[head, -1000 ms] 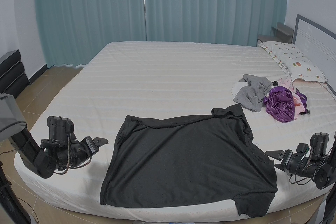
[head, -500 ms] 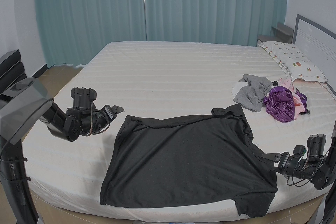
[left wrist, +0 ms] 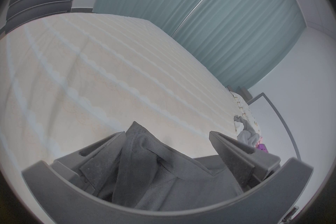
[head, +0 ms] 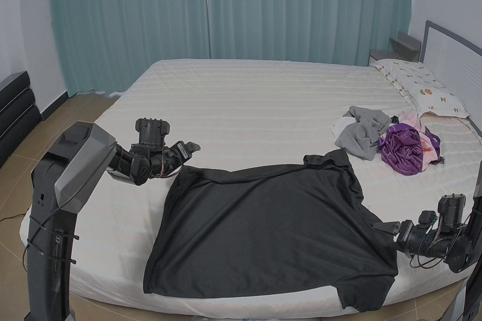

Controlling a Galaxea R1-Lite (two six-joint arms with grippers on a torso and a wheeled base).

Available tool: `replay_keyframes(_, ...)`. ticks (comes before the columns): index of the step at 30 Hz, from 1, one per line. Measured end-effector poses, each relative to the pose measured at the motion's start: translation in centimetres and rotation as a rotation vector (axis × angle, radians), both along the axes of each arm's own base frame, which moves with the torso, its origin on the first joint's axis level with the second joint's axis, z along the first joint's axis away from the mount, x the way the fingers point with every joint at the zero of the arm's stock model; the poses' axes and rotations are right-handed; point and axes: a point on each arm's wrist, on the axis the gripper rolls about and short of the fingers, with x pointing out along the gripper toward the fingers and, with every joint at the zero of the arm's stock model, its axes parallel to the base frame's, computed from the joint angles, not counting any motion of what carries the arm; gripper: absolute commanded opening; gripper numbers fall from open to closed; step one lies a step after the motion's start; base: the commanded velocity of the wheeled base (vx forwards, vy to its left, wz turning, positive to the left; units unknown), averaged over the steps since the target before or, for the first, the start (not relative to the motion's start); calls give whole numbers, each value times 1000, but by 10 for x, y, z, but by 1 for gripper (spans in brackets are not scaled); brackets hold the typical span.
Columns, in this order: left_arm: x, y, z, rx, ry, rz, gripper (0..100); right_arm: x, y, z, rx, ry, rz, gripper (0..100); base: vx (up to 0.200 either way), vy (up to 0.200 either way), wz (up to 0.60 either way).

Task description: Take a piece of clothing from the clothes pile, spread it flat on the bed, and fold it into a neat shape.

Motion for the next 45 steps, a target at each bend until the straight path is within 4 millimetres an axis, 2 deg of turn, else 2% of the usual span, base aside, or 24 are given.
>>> replay_keyframes(9, 17, -8, -36, 80, 15, -6, 100, 0, 0, -2, -17, 12, -21, 100, 0, 0, 0)
replay_keyframes(10, 18, -8, -39, 85, 16, -4, 0, 0, 0, -2, -17, 13, -21, 100, 0, 0, 0)
replay_keyframes(16, 19, -7, -49, 99, 29, -1, 0, 0, 0, -2, -16, 16, -21, 100, 0, 0, 0)
replay_keyframes(22, 21, -2, -51, 140, 21, 22, 0, 0, 0, -2, -17, 12, -21, 100, 0, 0, 0)
replay_keyframes(30, 34, 27, -41, 214, -38, 106, 0, 7, -1, 6, -23, -90, -27, 100, 0, 0, 0)
replay_keyframes(34, 37, 33, -38, 217, -49, 122, 0, 12, 2, 7, -30, -121, -39, 100, 0, 0, 0)
replay_keyframes(38, 39, 39, -35, 217, -59, 134, 0, 32, 3, 6, -73, -176, -89, 100, 0, 0, 0)
replay_keyframes(45, 42, 41, -28, 217, -74, 143, 0, 93, 15, 4, -113, -261, -116, 100, 0, 0, 0)
